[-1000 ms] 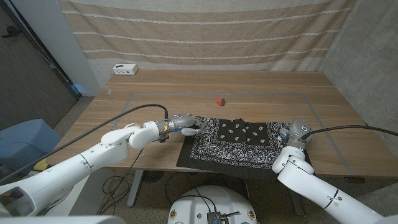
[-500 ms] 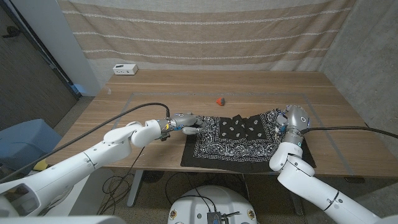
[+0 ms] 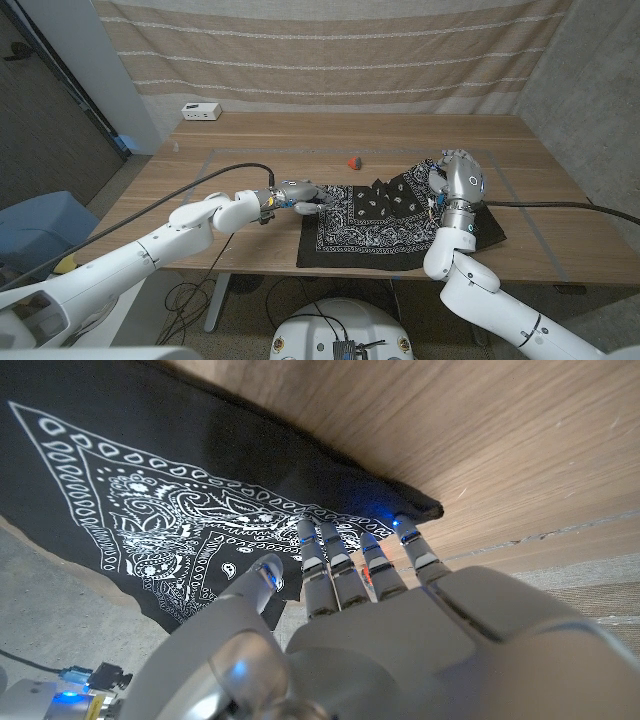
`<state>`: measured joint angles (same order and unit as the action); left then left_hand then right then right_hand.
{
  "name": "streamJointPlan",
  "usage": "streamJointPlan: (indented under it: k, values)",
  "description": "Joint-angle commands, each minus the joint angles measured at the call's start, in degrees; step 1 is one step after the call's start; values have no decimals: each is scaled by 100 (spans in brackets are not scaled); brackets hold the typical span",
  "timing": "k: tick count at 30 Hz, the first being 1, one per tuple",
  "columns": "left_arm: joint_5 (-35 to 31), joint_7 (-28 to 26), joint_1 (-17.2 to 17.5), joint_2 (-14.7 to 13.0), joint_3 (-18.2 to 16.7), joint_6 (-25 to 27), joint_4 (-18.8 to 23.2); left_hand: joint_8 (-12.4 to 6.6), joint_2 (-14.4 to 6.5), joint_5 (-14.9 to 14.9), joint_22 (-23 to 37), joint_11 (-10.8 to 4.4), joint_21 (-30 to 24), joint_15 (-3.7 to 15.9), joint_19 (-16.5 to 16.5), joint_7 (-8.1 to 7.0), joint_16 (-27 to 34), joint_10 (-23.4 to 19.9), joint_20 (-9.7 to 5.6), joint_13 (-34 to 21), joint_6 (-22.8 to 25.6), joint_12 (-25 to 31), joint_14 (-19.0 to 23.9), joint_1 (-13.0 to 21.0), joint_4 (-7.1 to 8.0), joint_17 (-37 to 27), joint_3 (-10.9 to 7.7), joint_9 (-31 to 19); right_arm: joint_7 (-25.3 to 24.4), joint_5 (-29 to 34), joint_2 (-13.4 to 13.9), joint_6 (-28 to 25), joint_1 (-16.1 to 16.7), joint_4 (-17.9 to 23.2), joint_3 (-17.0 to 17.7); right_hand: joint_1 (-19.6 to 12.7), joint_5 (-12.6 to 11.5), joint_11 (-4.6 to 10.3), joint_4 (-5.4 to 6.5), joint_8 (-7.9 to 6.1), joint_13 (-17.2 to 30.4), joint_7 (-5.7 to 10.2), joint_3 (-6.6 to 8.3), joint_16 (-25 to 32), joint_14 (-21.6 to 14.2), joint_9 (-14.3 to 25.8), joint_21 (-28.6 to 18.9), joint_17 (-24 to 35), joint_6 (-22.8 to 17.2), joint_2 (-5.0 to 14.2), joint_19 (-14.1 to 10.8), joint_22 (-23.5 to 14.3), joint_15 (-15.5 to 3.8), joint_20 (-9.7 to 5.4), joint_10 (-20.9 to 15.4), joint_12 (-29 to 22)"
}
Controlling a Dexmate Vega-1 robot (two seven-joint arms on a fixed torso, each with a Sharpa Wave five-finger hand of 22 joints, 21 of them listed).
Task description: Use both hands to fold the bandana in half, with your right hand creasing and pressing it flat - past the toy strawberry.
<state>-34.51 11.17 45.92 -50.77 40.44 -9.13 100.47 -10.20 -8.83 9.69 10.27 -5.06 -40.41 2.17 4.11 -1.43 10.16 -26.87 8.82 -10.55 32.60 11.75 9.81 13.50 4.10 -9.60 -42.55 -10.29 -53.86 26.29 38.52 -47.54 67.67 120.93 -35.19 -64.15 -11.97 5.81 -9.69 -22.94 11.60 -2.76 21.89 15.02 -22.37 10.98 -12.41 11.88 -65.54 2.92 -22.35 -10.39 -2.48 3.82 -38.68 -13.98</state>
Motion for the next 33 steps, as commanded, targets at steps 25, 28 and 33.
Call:
streamJointPlan:
  k: [25, 28, 33]
  values:
    - [-152, 6, 216, -116, -65, 223, 463, -31, 15, 24, 20, 15, 53, 132, 12, 35, 6, 4, 11, -15, 28, -8, 4, -27, -62, 9, -88, -6, 73, 2226, -732, -70, 155, 152, -343, 97, -295, 14, 82, -466, 52, -134, 330, -119, 214, 704, 136, 114, -439, -143, 476, -18, -666, 160, 133, 145]
    - [-155, -7, 236, -129, -79, 222, 488, -32, 16, 24, 20, 25, 57, 134, 13, 37, 6, 0, 13, -15, 28, -6, 2, -30, -63, 8, -89, -6, -115, 2505, -949, -363, 122, -16, -366, 105, -309, 22, 86, -482, 54, -134, 348, -120, 211, 726, 136, 119, -424, -143, 495, -18, -675, 172, 131, 147]
    - [-170, -35, 252, -136, -94, 212, 504, -37, 20, 23, 20, 13, 62, 135, 9, 46, 5, -6, 7, -16, 37, -5, 4, -29, -75, 9, -92, -7, -193, 2582, -1222, -666, 133, -152, -296, 128, -344, 53, 95, -527, 63, -108, 392, -118, 195, 782, 141, 131, -395, -150, 558, -19, -669, 214, 93, 139]
